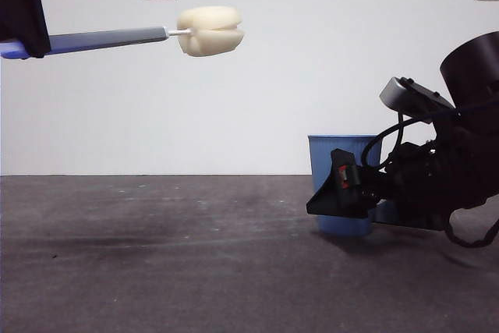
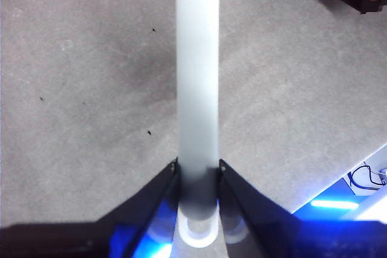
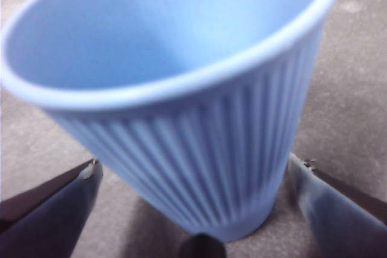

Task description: Pick up the cup brush,pick up the cup,insert the brush into the cup,clean the cup,put the cup brush back,put the cup back to the fixed position on the table

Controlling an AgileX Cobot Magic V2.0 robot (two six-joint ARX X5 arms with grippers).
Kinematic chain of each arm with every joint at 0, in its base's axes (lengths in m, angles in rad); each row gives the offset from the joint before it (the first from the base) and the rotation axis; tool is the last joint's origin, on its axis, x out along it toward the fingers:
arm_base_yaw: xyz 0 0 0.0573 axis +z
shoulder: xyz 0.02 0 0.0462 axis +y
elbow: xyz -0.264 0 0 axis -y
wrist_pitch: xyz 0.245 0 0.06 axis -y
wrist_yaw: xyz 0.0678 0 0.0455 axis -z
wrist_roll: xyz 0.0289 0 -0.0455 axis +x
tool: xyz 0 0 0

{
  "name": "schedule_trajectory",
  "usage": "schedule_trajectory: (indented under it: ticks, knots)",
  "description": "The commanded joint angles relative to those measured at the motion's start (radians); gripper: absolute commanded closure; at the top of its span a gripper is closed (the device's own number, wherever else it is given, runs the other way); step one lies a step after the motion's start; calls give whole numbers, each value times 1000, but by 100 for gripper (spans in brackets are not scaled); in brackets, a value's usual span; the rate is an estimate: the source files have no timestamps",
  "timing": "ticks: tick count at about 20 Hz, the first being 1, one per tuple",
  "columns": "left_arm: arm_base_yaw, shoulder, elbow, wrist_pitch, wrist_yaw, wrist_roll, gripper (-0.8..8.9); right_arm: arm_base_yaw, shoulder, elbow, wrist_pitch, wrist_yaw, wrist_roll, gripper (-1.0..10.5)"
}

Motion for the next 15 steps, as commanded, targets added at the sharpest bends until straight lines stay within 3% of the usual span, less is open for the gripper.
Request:
schedule_trajectory:
  ticks: [1, 2, 8, 15]
  knots:
    - [3, -1, -2, 5, 1, 4, 822, 7, 13, -1, 22, 15, 24, 420]
    - [3, -1, -2, 5, 1, 4, 822, 7, 13, 2, 25, 16, 24, 425]
    - [3, -1, -2, 5, 0, 5, 822, 7, 13, 5, 27, 62, 27, 768]
    - [3, -1, -2, 4, 0, 6, 822, 7, 13, 5, 26, 58, 27, 952]
